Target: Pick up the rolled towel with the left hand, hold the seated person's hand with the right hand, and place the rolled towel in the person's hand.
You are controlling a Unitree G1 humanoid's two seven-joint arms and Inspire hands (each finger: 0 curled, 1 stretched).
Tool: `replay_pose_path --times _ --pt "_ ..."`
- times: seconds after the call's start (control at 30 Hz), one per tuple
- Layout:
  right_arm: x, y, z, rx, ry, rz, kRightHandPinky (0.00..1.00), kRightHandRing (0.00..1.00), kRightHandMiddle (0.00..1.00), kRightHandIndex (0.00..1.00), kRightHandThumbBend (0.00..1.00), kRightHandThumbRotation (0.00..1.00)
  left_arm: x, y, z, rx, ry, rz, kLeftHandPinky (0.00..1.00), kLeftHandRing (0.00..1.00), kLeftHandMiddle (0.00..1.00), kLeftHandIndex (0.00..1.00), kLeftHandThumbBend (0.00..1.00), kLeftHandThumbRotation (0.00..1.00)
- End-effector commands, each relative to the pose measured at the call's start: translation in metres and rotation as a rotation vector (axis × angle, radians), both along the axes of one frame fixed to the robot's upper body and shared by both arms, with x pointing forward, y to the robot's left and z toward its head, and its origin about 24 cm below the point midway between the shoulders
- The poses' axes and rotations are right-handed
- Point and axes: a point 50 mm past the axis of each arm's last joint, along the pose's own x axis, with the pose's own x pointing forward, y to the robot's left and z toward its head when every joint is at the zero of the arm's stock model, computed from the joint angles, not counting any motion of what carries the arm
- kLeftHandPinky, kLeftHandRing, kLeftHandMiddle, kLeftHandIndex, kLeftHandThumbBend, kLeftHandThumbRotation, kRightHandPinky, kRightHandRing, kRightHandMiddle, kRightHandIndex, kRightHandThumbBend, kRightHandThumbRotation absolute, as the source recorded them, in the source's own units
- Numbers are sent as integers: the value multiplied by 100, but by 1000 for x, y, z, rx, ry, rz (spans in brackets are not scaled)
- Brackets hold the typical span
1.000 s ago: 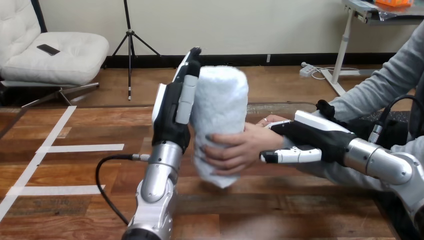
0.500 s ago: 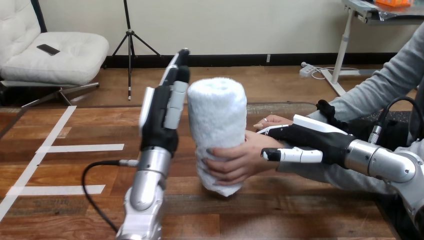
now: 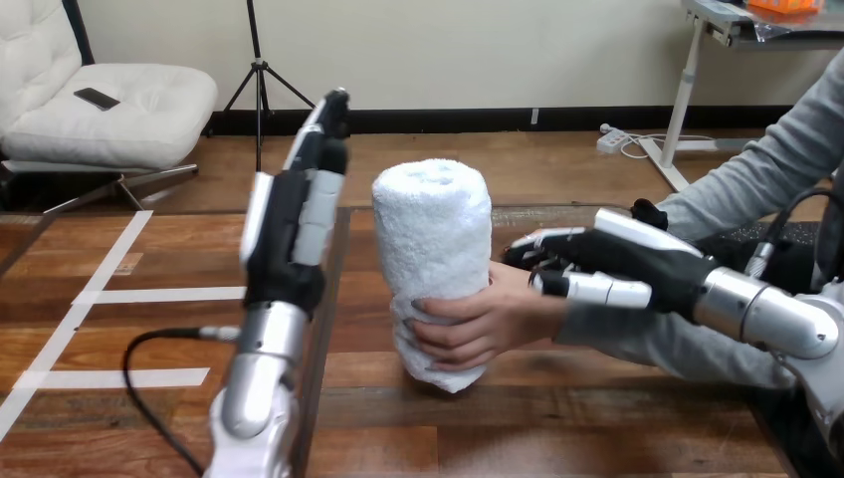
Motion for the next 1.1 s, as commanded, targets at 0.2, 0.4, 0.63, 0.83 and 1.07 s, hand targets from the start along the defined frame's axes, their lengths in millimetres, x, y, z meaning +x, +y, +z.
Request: replay_pose_path --times 0.2,0.4,0.63,0.83,1.07 --pt "1 -10 17 126 -102 -75 76 81 83 84 100 100 -16 18 19 5 -85 9 96 96 94 91 99 100" --pt "-3 -12 15 210 -126 -115 79 82 84 85 100 100 -30 25 19 -17 -91 6 97 95 93 90 93 100" --pt "-8 -10 13 302 -152 -140 81 84 85 86 100 100 -43 30 19 -36 -104 9 97 94 92 89 88 100" --pt "-13 -7 11 375 -166 -161 84 86 87 88 100 100 -54 34 19 -32 -120 15 97 92 91 87 84 100" --pt "-19 -1 12 455 -203 -159 88 89 89 90 100 100 -67 39 19 -27 -131 10 95 91 90 86 83 100"
